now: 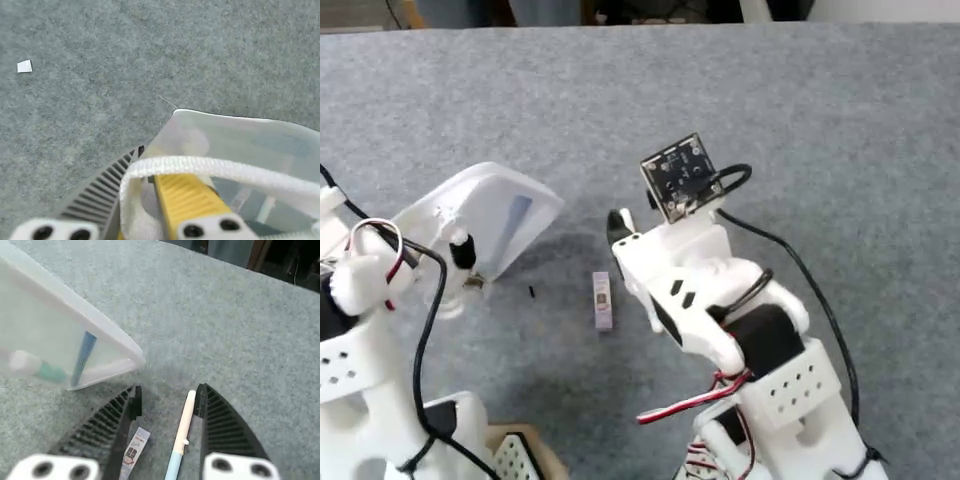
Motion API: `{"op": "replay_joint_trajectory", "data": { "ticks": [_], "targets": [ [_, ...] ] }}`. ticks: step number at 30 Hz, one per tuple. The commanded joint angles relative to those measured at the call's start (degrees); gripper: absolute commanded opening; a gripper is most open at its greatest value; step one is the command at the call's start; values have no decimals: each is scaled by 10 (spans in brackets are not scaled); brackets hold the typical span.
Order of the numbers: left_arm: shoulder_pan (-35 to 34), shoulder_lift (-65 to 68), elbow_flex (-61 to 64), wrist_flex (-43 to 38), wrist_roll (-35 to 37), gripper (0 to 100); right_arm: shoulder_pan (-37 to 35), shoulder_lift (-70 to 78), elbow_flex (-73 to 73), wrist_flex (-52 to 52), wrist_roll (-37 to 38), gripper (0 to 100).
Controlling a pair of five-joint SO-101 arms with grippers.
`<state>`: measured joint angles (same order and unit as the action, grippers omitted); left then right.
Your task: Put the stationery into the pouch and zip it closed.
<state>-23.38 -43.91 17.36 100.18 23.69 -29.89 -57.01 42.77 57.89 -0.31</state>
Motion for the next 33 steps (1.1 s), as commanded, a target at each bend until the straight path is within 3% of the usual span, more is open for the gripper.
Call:
{"op": "replay_joint_trajectory", "data": {
  "ticks": [1, 8, 20, 33],
  "targets": [
    [15, -18, 2, 6, -8, 28, 6, -6, 36, -36, -6, 185],
    [15, -88, 4, 6, -8, 28, 7, 102, 107, -173, -6, 184],
    [15, -119, 5, 6, -6, 28, 44, 513, -145, -176, -121, 184],
    [15, -118, 5, 6, -6, 28, 45, 636, -195, -135, -157, 184]
  ]
}}
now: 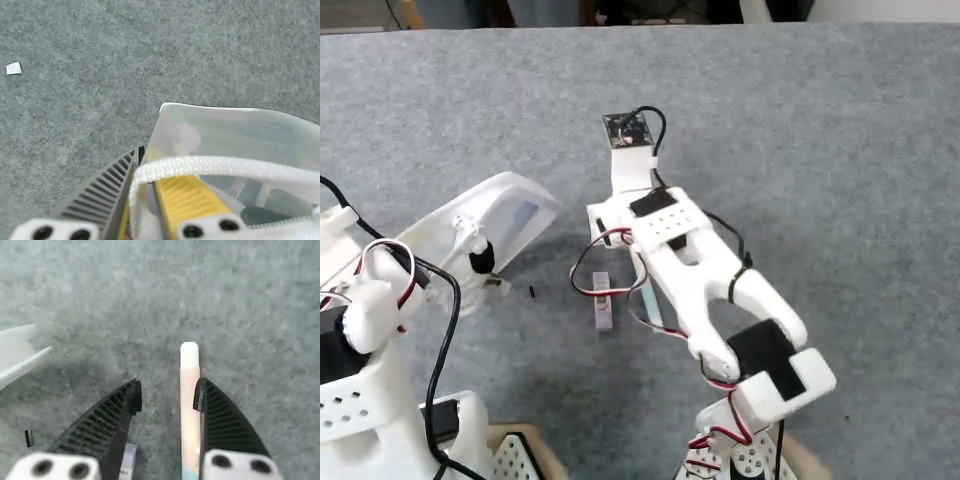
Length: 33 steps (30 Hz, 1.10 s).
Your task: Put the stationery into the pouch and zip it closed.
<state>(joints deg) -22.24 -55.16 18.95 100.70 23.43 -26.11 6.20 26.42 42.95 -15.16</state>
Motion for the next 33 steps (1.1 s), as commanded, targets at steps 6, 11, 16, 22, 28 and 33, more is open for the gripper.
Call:
{"op": "replay_joint_trajectory", "data": {
  "ticks": [6, 11, 16, 22, 28, 33],
  "targets": [
    [3, -10, -11, 1, -4, 28, 43, 56, -77, 25, -9, 184],
    [3, -10, -11, 1, -4, 28, 58, 112, -117, 38, -9, 184],
    [3, -10, -11, 1, -4, 28, 57, 167, -177, 86, -9, 184],
    [3, -9, -11, 1, -4, 28, 56, 211, -242, 132, -9, 175],
    [3, -9, -11, 1, -4, 28, 59, 229, -257, 135, -4, 36],
    [3, -9, -11, 1, -4, 28, 58, 225, -255, 135, -4, 11]
  ]
}}
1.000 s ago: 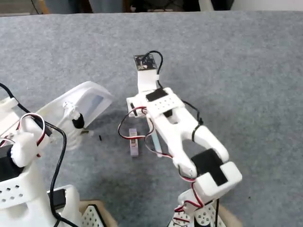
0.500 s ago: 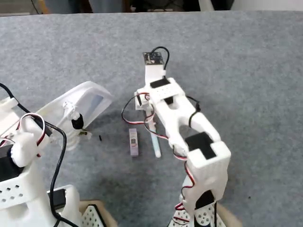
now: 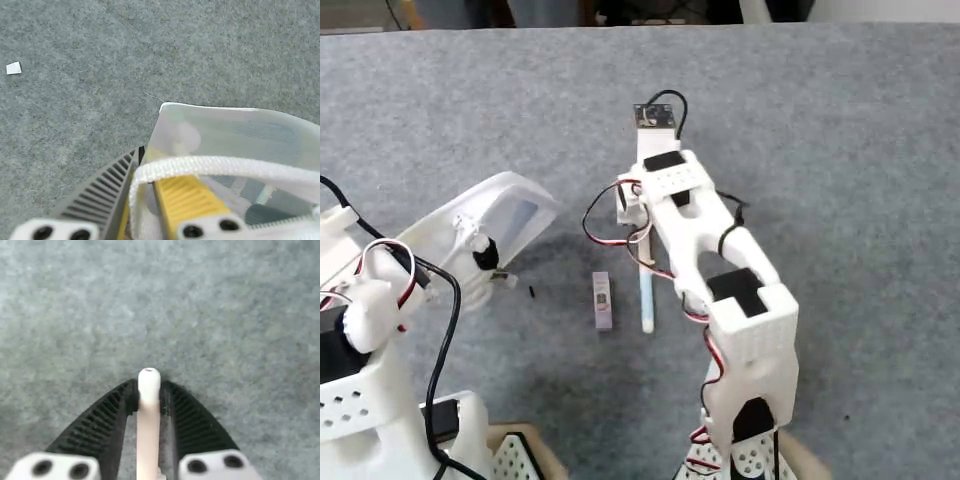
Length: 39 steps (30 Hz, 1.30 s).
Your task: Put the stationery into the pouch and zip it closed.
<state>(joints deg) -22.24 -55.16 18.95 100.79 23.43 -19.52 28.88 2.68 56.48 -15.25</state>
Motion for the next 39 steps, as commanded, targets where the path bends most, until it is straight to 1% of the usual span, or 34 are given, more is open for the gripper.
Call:
{"op": "replay_joint_trajectory", "data": {
  "ticks": [1, 4, 8, 13, 18, 21, 23, 26, 28, 33, 36, 39],
  "targets": [
    [3, -9, -11, 0, -5, 28, -7, -6, -18, 0, -4, 14],
    [3, -9, -11, 0, -5, 28, -7, -36, -15, 3, -4, 11],
    [3, -9, -11, 0, -5, 28, -10, -122, -18, 47, -4, 11],
    [3, -10, -11, 0, -6, 29, -7, -291, -18, 86, -4, 11],
    [3, -11, -1, 0, -6, 29, -20, -496, -18, 79, -3, 11],
    [3, -16, 12, 0, -11, 29, -61, -618, -15, 44, -3, 11],
    [3, -23, 13, 0, -28, 29, -109, -685, -13, 11, -3, 11],
    [4, -33, 20, 0, -33, 28, -192, -749, -13, -36, 10, 11],
    [4, -35, 29, 0, -33, 28, -233, -765, -13, -58, 44, 11],
    [7, -36, 33, 0, -33, 28, -291, -766, -14, -101, 104, 11],
    [36, -36, 34, 0, -33, 28, -339, -765, -10, -143, 151, 11],
    [68, -36, 32, 0, -33, 28, -384, -766, 25, -201, 212, 11]
  ]
}}
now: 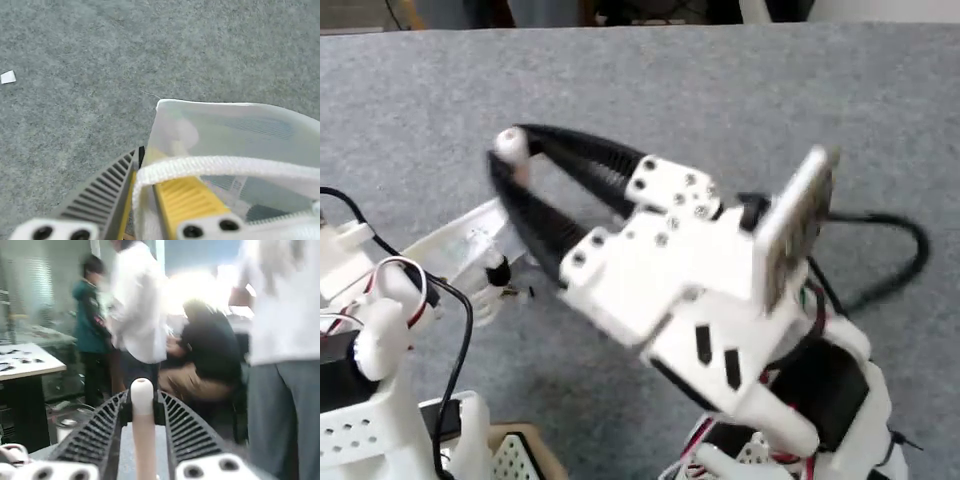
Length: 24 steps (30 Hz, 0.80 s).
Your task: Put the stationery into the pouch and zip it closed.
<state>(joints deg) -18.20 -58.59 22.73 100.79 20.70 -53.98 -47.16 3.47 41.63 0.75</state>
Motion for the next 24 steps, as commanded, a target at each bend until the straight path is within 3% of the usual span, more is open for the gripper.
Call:
{"op": "replay_joint_trajectory", "data": {
  "ticks": [1, 14, 24],
  "targets": [
    [36, -2, -6, 0, -6, 28, -51, -6, 34, -69, 70, 11],
    [48, -2, -7, -2, -7, 28, -82, -10, 104, -123, 91, 11],
    [95, -7, -8, -1, -5, 28, -53, -7, 108, -200, -40, 11]
  ]
}}
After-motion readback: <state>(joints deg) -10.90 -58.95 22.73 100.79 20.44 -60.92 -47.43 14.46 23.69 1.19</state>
